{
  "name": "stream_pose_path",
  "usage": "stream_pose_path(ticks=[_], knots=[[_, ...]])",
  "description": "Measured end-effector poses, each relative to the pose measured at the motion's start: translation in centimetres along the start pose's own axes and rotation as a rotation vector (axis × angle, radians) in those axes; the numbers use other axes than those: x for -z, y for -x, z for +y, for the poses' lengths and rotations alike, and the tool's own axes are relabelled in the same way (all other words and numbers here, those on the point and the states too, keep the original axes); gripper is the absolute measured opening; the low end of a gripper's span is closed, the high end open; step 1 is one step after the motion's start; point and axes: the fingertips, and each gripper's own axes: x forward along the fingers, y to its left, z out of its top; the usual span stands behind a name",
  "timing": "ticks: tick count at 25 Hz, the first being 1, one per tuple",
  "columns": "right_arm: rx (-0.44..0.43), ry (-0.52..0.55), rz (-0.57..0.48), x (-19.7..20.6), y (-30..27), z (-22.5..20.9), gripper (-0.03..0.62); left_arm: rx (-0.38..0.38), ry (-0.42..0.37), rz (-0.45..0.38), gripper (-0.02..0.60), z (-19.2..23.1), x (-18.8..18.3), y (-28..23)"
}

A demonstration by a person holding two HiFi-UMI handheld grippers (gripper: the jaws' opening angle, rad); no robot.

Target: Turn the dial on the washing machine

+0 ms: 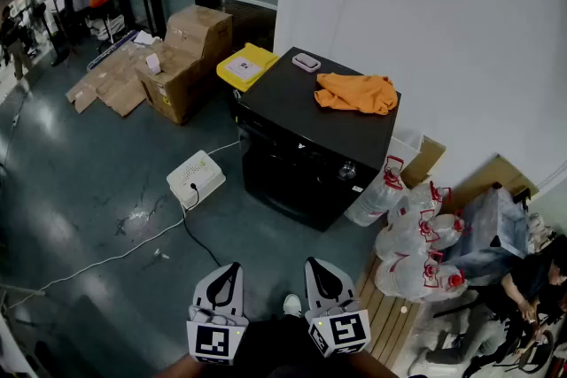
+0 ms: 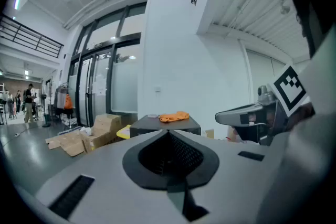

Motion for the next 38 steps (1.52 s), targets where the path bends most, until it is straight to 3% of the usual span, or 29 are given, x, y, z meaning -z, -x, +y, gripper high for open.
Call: stream_pose_path(ticks=[12, 18, 25, 28, 29, 31, 32, 35, 38], knots=[[0.029, 0.016, 0.012, 0.4, -1.0, 2.2, 0.014, 0.006, 0.011, -0.026, 0.011, 2.6, 0.4, 1.0], [0.053, -0.031, -0.010, 0.0, -2.3, 4.4, 0.015, 0.012, 0.012, -0.046, 0.012, 5.6, 0.2, 2.3], [0.081, -0.035, -0.021, -0.2, -3.9, 8.8, 0.017, 0.002, 0.026, -0.065, 0.011, 10.1, 1.2, 4.8], [0.081, -0.038, -0.025, -0.4, -4.5, 10.6, 0.018, 0.036, 0.023, -0.085, 0.012, 11.0, 1.4, 5.3], [0.084, -0.036, -0.026, -0.5, -4.6, 11.0, 0.027, 0.055, 0.017, -0.092, 0.012, 11.2, 1.4, 5.4], [0.098, -0.030, -0.020, -0.6, -4.9, 11.5, 0.118, 0.083, 0.014, -0.097, 0.014, 11.7, 1.1, 5.6], [0.109, -0.024, -0.015, -0.6, -5.1, 11.6, 0.148, 0.091, 0.021, -0.095, 0.020, 12.0, 1.0, 5.7], [0.154, -0.002, 0.006, -0.5, -5.4, 11.1, 0.205, 0.105, 0.047, -0.069, 0.152, 12.5, 0.9, 5.2], [0.206, 0.008, 0.014, 0.0, -5.7, 9.4, 0.251, 0.119, 0.052, -0.062, 0.226, 12.6, 1.0, 3.6]])
